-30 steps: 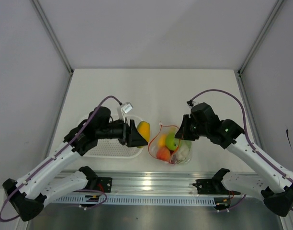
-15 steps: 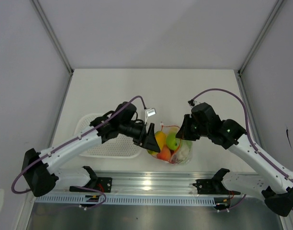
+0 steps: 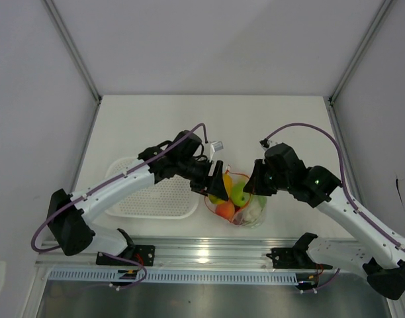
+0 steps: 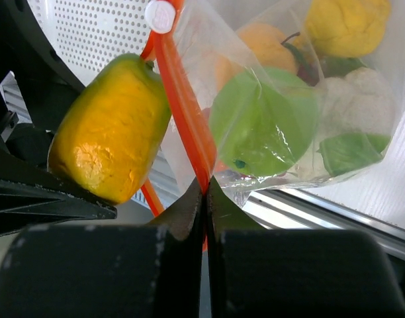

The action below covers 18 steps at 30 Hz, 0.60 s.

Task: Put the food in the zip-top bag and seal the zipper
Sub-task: Place the fake fruit in the zipper food storage bag.

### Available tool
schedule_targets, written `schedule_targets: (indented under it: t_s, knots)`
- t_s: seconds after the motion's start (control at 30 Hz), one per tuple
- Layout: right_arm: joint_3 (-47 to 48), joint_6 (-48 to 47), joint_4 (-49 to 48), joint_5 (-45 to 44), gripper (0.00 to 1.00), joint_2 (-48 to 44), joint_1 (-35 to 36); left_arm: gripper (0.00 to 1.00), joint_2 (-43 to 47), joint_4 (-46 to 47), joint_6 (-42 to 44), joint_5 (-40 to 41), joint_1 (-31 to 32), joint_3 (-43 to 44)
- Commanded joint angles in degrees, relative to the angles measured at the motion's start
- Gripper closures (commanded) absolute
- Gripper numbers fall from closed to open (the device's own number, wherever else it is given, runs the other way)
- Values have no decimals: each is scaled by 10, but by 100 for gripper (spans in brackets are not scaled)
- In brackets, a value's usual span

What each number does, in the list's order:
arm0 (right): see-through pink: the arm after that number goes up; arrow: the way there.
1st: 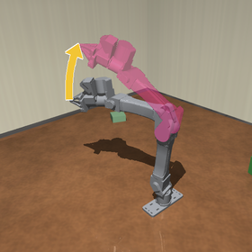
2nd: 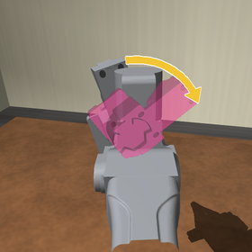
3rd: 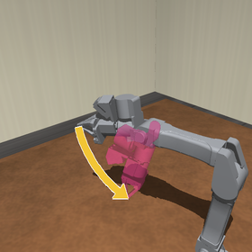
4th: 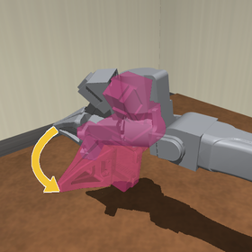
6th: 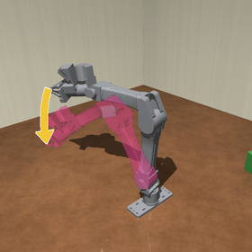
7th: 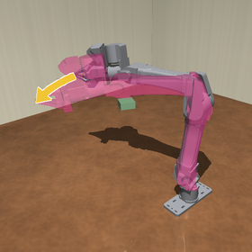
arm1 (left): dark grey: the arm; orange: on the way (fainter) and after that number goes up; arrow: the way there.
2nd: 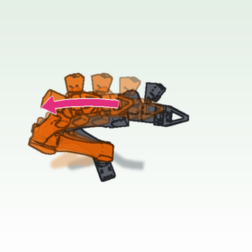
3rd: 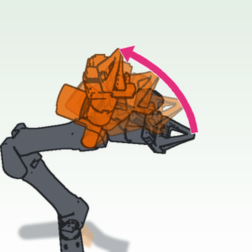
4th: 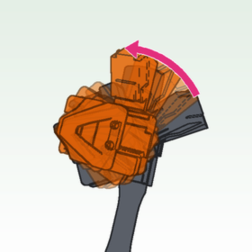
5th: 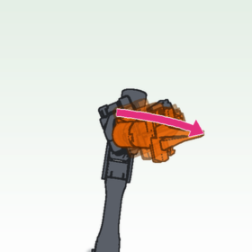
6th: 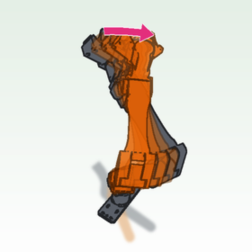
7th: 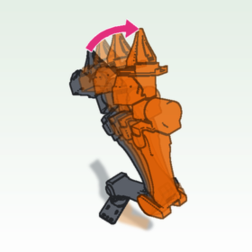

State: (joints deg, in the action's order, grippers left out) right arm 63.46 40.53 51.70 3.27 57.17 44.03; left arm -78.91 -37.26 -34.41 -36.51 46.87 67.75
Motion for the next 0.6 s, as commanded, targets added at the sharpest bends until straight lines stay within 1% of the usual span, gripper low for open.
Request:
schedule_targets:
  t_s: [0.0, 0.2, 0.27, 0.3, 0.37, 0.4, 0.5, 0.57]
  knots:
    - [27, 6, -1, -12, 100, -14, 5, 53, -18, -25, 10, 21, 3, 36]
    - [36, 9, -3, -17, 100, -14, 10, 54, -33, -12, 13, 1, 6, 20]
    - [36, 10, -1, -18, 100, -15, 11, 52, -36, -12, 15, 1, 5, 21]
    - [37, 10, -2, -19, 100, -16, 11, 44, -38, -16, 16, 0, 5, 24]
    - [38, 10, 1, -22, 100, -19, 11, 32, -40, -24, 22, 11, 5, 29]
    - [36, 10, 1, -23, 100, -20, 11, 19, -37, -28, 22, 18, 5, 31]
    - [34, 10, 3, -26, 100, -22, 11, 9, -15, -37, 29, 57, 7, 36]
    - [32, 10, 2, -25, 100, -24, 11, 5, -8, -54, 42, 71, 10, 45]
